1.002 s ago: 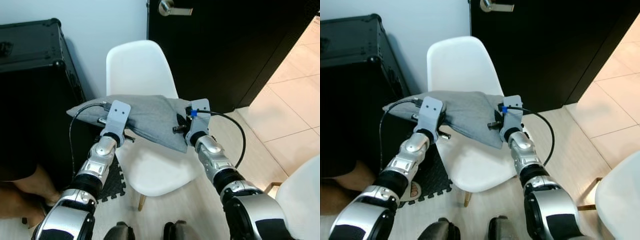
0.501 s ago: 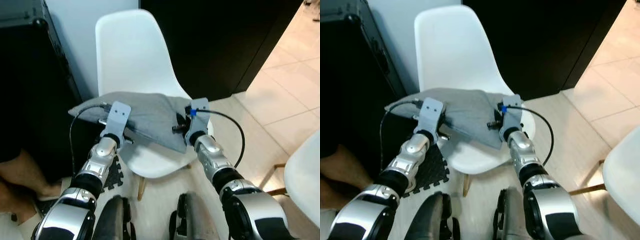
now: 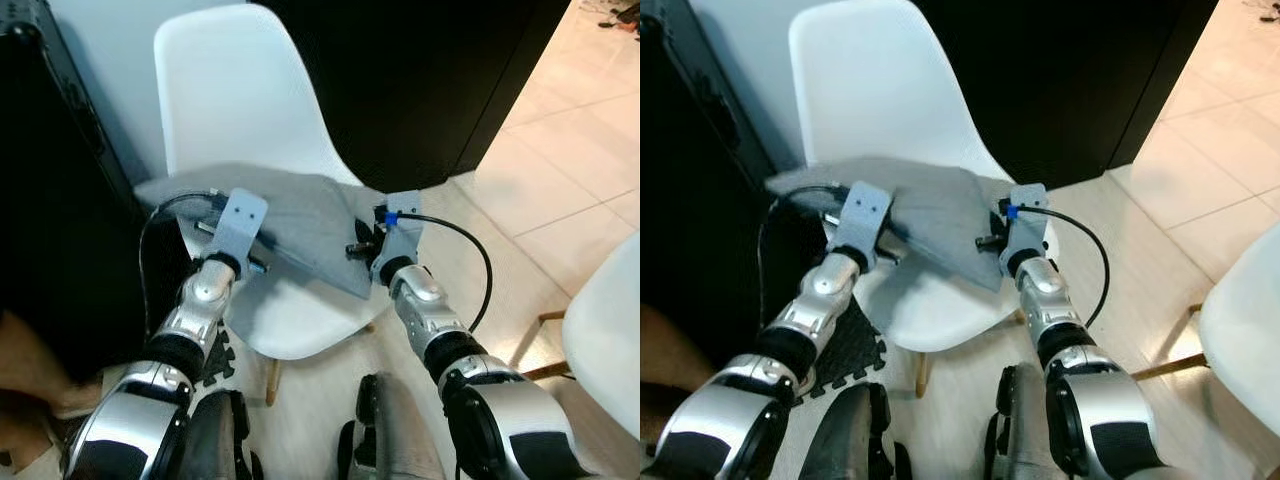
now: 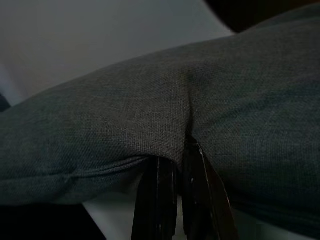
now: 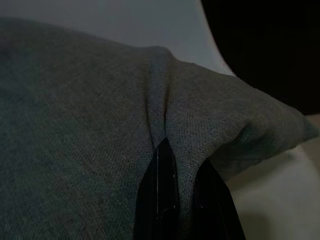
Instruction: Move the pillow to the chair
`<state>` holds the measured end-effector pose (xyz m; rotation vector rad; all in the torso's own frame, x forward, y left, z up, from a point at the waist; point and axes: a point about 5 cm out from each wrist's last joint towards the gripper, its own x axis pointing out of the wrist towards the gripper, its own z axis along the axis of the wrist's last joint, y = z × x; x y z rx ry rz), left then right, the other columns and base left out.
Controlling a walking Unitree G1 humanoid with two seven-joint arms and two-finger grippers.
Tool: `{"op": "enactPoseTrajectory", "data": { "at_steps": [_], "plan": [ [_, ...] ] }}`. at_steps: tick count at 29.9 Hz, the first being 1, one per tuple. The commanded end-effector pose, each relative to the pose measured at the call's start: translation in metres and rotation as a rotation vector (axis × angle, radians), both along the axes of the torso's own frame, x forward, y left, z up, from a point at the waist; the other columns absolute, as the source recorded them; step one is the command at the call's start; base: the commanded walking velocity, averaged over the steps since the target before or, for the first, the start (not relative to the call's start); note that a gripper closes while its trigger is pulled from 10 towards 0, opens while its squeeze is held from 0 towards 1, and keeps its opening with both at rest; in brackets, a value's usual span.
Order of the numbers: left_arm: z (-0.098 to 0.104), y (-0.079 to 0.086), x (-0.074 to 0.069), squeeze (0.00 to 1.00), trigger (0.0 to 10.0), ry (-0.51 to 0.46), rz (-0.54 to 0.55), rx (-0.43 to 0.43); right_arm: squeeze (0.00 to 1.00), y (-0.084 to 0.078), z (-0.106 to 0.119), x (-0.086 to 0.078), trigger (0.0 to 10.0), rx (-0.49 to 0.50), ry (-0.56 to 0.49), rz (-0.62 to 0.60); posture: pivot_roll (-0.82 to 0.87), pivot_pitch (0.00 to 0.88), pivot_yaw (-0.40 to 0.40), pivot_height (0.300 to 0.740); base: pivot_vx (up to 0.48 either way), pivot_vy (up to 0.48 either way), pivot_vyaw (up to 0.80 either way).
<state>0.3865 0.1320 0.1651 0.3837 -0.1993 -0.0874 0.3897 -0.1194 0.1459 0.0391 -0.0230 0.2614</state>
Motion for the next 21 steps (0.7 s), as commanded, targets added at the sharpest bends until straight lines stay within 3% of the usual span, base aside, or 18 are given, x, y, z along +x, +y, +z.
{"op": "enactPoseTrajectory", "data": {
  "at_steps": [1,4,13,18,19,20,21],
  "plan": [
    [0.007,0.015,0.003,0.00,10.0,-0.041,0.110,0.030,0.00,-0.003,0.001,0.000,10.0,-0.007,-0.007,-0.022,0.07,0.246,-0.035,0.571,0.000,0.000,0.00],
    [-0.002,0.018,0.004,0.00,10.0,-0.005,0.190,0.060,0.00,0.002,-0.004,-0.001,10.0,-0.049,0.009,-0.023,0.07,0.251,-0.035,0.571,0.000,0.000,0.00],
    [-0.025,0.008,-0.001,0.00,10.0,0.116,0.154,-0.037,0.00,-0.002,-0.014,-0.004,10.0,-0.070,0.041,-0.047,0.06,0.259,-0.034,0.571,0.000,0.000,0.00],
    [-0.028,0.007,-0.002,0.00,10.0,0.137,0.140,-0.050,0.02,-0.003,-0.016,-0.005,10.0,-0.063,0.049,-0.047,0.06,0.255,-0.032,0.571,0.000,0.000,0.00],
    [-0.031,0.005,-0.002,0.45,10.0,0.173,0.082,-0.089,1.00,-0.003,-0.018,-0.006,10.0,-0.032,0.055,-0.034,0.06,0.253,-0.030,0.571,0.000,0.000,0.00],
    [-0.031,0.005,-0.002,0.45,10.0,0.173,0.082,-0.089,1.00,-0.003,-0.018,-0.006,10.0,-0.032,0.055,-0.034,0.06,0.253,-0.030,0.571,0.000,0.000,0.00],
    [-0.032,0.004,-0.002,1.00,10.0,0.184,0.058,-0.112,1.00,-0.003,-0.018,-0.006,10.0,-0.018,0.058,-0.028,0.06,0.253,-0.030,0.571,0.000,0.000,0.00]
  ]
}}
